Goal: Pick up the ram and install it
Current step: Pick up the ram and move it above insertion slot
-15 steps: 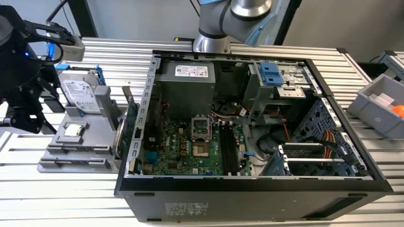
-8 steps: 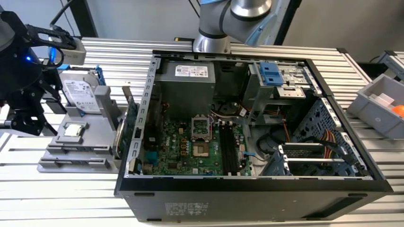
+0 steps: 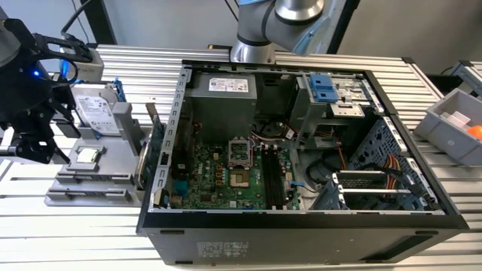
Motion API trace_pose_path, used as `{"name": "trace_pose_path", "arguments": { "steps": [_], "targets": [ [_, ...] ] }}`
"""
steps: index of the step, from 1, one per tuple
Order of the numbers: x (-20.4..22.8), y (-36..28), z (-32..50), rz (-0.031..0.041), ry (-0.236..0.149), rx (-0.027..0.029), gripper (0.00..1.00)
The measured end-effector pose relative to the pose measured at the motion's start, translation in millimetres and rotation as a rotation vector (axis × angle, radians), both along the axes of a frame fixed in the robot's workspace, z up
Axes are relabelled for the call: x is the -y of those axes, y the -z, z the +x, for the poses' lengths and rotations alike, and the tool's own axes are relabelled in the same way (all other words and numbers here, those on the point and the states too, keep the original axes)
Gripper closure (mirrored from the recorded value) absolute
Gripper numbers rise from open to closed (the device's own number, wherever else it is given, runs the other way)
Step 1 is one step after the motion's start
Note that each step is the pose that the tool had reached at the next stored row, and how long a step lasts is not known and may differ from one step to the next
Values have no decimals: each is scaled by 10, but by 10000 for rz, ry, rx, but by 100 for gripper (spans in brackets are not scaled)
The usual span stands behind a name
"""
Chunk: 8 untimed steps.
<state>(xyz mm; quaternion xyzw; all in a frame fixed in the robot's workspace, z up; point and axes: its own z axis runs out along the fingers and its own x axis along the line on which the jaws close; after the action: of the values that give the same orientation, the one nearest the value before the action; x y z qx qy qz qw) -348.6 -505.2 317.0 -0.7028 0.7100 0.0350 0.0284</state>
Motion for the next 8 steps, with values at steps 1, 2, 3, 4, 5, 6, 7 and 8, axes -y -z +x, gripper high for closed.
{"name": "trace_pose_path", "arguments": {
  "steps": [1,2,3,4,5,6,7,8],
  "targets": [
    [0,1,0,-1,0,-3,0],
    [0,1,0,-1,0,-4,0],
    [0,2,0,0,0,-4,0],
    [0,2,0,0,0,-3,0],
    [0,4,0,0,0,-3,0],
    [0,8,0,2,0,-2,0],
    [0,12,0,2,0,-2,0],
    [0,15,0,0,0,-4,0]
  ]
}}
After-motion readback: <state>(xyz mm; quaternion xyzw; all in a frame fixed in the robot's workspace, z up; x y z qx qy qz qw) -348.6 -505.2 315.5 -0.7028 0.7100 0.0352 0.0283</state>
